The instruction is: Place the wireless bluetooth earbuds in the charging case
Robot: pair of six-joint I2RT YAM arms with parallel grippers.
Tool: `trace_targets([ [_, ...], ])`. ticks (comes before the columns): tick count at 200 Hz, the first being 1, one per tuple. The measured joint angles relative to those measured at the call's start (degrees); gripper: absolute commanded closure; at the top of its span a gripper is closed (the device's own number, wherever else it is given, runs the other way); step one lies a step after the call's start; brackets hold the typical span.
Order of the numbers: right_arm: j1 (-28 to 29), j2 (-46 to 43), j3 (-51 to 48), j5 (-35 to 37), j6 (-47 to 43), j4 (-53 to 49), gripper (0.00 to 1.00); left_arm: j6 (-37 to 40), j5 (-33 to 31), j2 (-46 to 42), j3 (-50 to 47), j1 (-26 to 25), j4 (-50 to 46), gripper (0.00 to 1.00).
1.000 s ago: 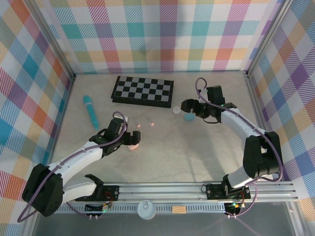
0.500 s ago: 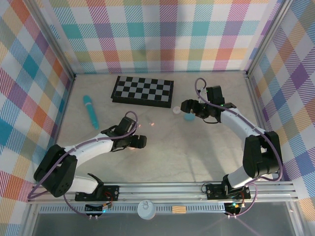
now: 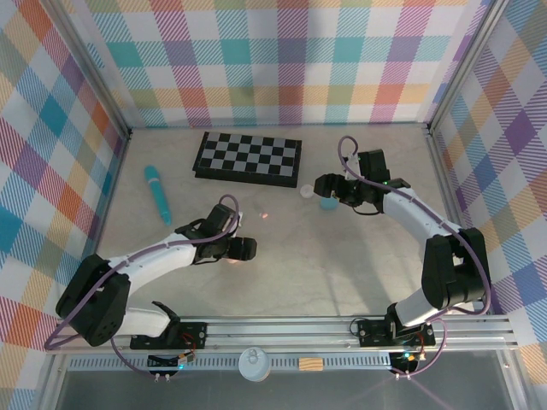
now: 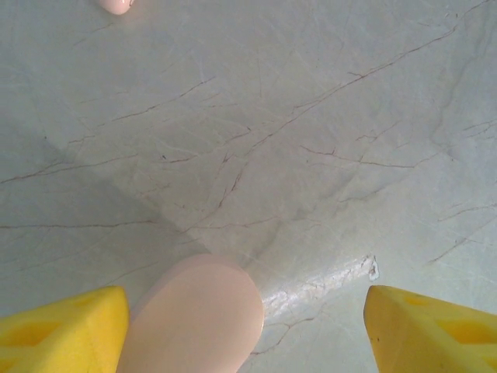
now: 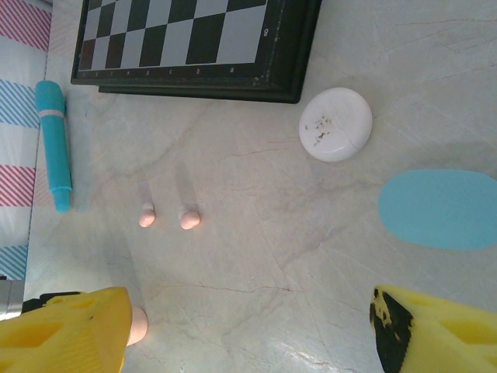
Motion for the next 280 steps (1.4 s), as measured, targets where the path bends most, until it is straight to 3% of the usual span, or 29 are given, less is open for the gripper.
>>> trace_targets([
  [93, 0.00, 0.00, 0.00, -0.02, 0.02, 0.00, 0.20, 0.26, -2.03, 4.72, 0.37, -1.55, -4.31, 0.29],
  [207, 0.00, 0.02, 0.00, -0.04, 0.04, 0.00, 0.21, 0.26, -3.06, 5.92, 1.84, -4.13, -6.12, 0.60],
  [280, 0.00, 0.00, -0.07, -2.40, 1.14, 0.22, 0.22, 2.38, -3.52, 5.18, 2.62, -4.57, -5.55, 0.65],
])
